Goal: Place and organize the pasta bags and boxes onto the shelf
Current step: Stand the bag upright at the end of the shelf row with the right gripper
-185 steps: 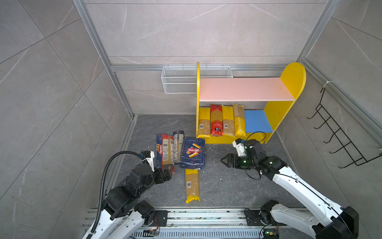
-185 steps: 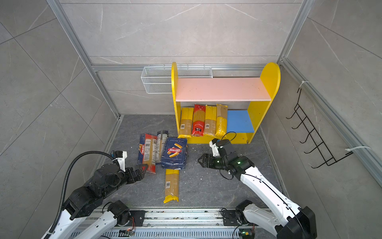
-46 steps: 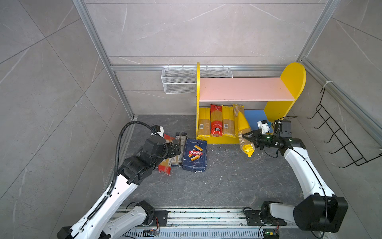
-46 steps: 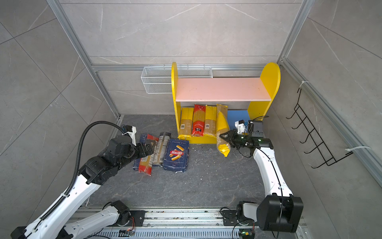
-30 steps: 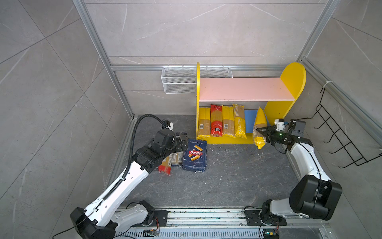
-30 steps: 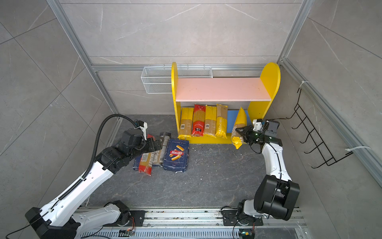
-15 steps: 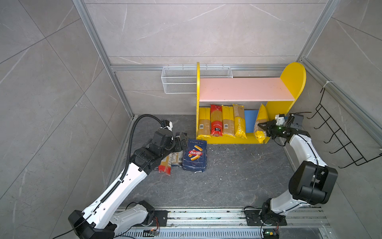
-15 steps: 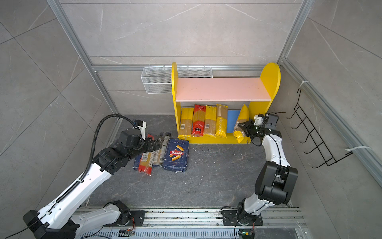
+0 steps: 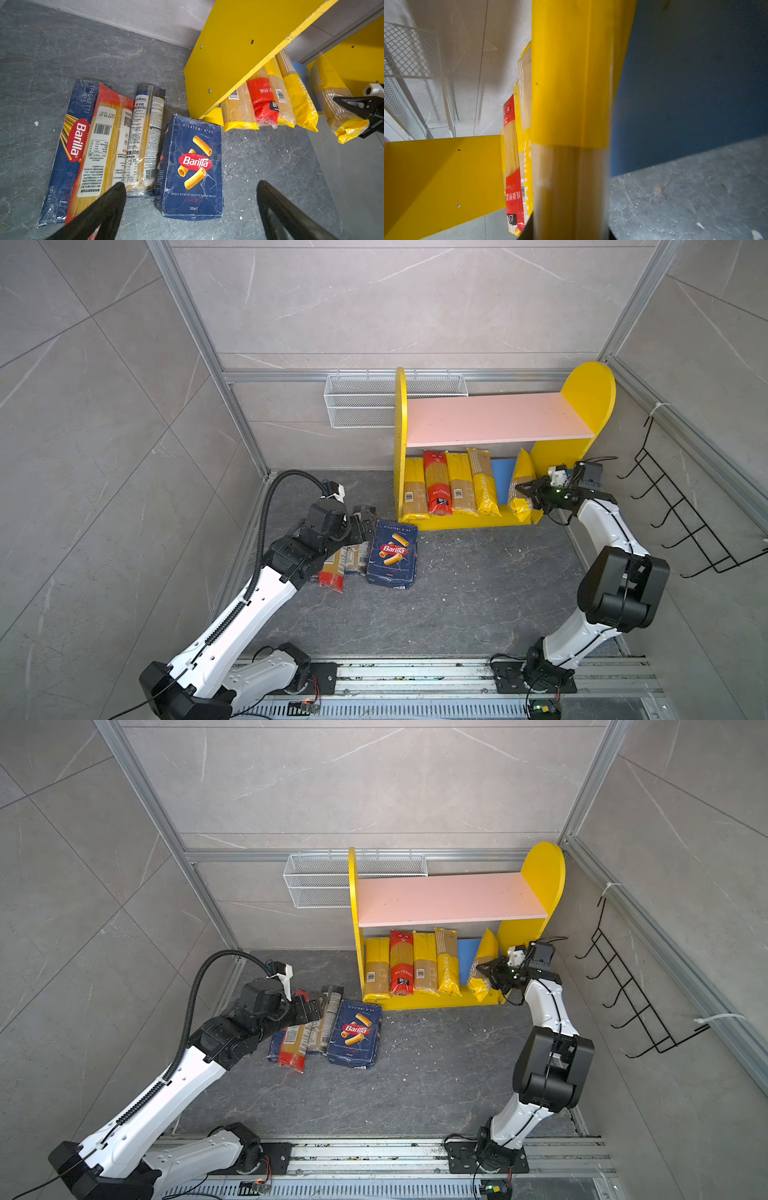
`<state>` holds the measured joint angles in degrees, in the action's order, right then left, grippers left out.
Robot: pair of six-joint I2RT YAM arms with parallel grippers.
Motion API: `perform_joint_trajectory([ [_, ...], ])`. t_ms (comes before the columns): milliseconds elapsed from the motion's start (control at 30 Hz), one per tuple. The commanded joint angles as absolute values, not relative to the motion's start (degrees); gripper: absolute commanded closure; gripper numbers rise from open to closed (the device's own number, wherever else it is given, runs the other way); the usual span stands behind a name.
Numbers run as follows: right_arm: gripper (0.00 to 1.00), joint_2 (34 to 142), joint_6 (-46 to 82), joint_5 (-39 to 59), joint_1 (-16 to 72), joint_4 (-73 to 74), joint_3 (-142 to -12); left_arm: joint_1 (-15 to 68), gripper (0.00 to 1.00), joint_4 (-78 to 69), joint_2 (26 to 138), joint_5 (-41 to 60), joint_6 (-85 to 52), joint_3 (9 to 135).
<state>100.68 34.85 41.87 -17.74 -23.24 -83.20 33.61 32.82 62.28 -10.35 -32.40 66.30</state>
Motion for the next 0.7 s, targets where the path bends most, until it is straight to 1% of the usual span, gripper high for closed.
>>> perform_joint_trajectory([
  [0, 0.77, 101.07, 32.64, 43.47, -15.47, -16.97, -87.10, 33.03, 0.00, 30.71, 61.92, -10.55, -31.00, 66.12],
  [167, 0.77, 101.20, 31.34, 40.91, -12.25, -18.17, -87.70, 32.70, 0.00, 30.82, 61.35, -10.77, -30.92, 65.53],
  [300, 0.77, 103.06, 30.42, 39.73, -11.73, -20.01, -89.98, 32.35, 0.00, 30.94, 61.08, -10.81, -30.65, 65.13],
  [667, 0.76, 109.12, 24.50, 34.97, -10.46, -28.48, -100.90, 31.28, 0.00, 30.63, 60.23, -10.72, -30.41, 63.82],
])
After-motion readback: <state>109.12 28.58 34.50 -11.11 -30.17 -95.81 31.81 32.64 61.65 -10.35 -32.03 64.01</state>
